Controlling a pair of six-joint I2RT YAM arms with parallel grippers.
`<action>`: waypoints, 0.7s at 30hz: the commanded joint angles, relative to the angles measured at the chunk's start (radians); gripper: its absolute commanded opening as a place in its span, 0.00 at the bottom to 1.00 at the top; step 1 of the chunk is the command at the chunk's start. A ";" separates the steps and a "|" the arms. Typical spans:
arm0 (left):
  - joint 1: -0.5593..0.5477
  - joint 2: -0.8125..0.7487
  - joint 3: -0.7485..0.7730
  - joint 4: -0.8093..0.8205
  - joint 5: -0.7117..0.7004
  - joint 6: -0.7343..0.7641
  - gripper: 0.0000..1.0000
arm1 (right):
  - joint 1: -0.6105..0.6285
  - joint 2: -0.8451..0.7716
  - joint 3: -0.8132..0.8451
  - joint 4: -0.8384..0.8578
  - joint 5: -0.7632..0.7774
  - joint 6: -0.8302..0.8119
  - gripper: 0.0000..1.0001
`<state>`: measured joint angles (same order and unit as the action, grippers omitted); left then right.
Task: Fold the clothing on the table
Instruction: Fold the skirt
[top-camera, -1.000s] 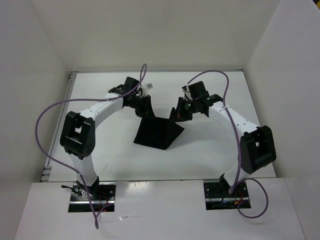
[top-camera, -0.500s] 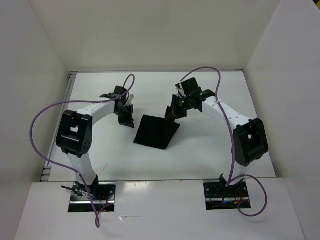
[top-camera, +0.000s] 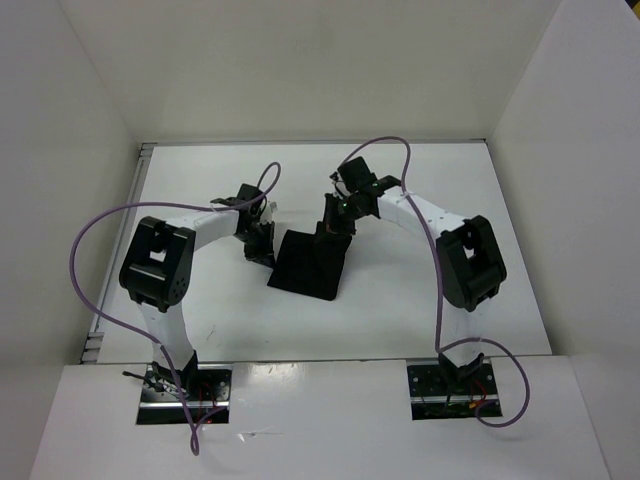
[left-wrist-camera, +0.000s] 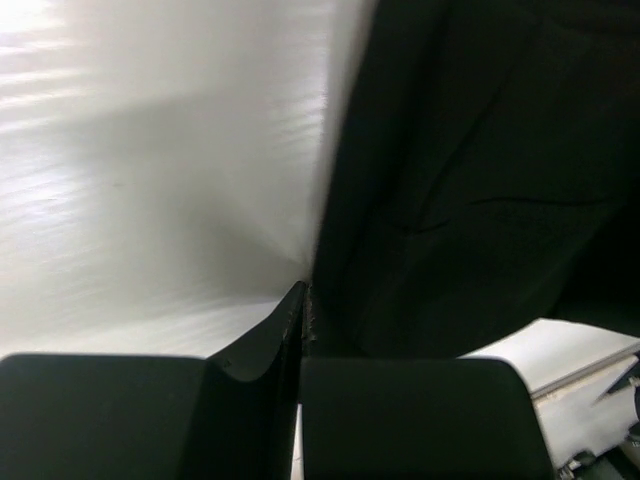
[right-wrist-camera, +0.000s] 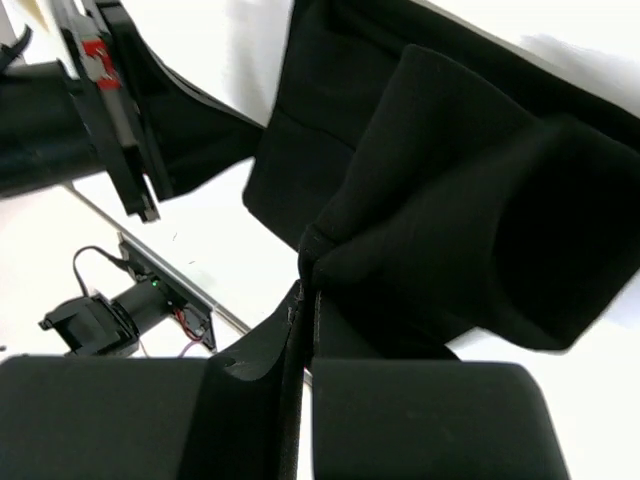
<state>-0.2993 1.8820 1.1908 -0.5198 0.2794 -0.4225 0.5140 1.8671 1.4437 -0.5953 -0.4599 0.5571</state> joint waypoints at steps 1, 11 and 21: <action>-0.003 0.012 -0.007 0.023 0.044 -0.004 0.00 | 0.029 0.038 0.087 -0.003 -0.003 0.009 0.00; -0.003 0.012 -0.016 0.032 0.053 -0.004 0.00 | 0.087 0.167 0.214 -0.012 -0.013 0.018 0.00; -0.003 0.012 -0.016 0.032 0.053 -0.004 0.00 | 0.145 0.228 0.270 -0.023 -0.031 0.027 0.01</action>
<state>-0.3035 1.8843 1.1816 -0.4999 0.3130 -0.4236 0.6392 2.0739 1.6581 -0.6140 -0.4694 0.5758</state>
